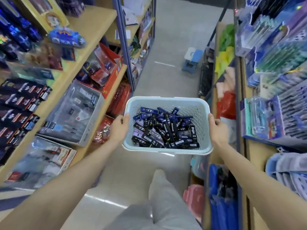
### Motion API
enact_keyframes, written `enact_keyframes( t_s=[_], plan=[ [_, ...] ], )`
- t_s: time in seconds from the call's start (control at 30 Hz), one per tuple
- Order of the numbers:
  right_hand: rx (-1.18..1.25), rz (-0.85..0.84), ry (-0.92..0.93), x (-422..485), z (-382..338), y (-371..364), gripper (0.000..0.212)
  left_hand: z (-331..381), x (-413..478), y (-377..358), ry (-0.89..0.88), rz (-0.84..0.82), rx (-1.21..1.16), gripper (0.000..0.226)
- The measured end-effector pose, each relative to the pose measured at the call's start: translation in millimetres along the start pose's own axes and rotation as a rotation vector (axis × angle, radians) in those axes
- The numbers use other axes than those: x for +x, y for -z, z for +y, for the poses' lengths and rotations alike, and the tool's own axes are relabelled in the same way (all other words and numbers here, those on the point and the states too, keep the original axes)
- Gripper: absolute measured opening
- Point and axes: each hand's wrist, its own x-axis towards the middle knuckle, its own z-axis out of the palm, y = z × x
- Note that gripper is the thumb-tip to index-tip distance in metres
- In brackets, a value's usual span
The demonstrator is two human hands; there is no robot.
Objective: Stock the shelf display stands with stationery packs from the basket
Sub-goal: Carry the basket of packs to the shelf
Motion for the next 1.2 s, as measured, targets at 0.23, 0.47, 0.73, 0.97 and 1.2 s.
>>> enact_keyframes(
  t_s=[0.23,0.47,0.73,0.97,1.2],
  plan=[
    [0.031,0.031,0.006,107.0,-46.4,2.4,0.048,63.0,97.6,-44.2,-0.028,0.012,0.008,0.039],
    [0.008,0.055,-0.031,220.9,-99.4,-16.3,0.053,125.7,202.3,-71.8,-0.019,-0.014,-0.028,0.038],
    [0.010,0.153,-0.031,333.7,-170.3,-37.7,0.052,202.2,330.8,-96.1,-0.061,-0.076,-0.051,0.038],
    [0.003,0.152,-0.052,439.0,-227.3,-50.0,0.049,262.2,436.3,-126.1,-0.066,-0.118,-0.071,0.036],
    [0.003,0.081,0.005,569.2,-276.1,-71.1,0.048,322.8,543.0,-164.3,-0.054,-0.085,-0.067,0.034]
  ],
)
